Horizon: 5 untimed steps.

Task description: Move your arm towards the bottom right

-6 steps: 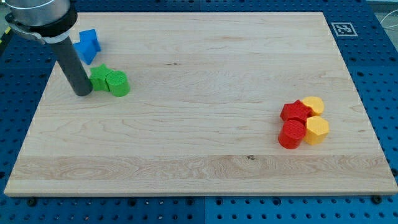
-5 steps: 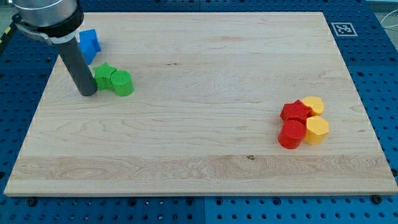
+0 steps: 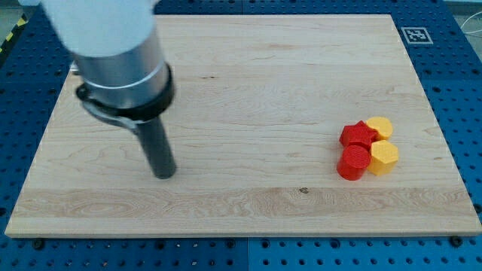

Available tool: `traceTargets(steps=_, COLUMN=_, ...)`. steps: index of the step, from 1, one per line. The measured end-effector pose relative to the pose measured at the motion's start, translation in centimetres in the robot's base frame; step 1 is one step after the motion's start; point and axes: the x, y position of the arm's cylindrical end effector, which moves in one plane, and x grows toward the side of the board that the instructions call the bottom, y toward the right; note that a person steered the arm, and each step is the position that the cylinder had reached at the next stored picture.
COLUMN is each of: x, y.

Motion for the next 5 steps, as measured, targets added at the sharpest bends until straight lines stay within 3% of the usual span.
traceTargets(steps=2, x=0.0, y=7.2)
traceTargets(steps=5, x=4.0, y=14.0)
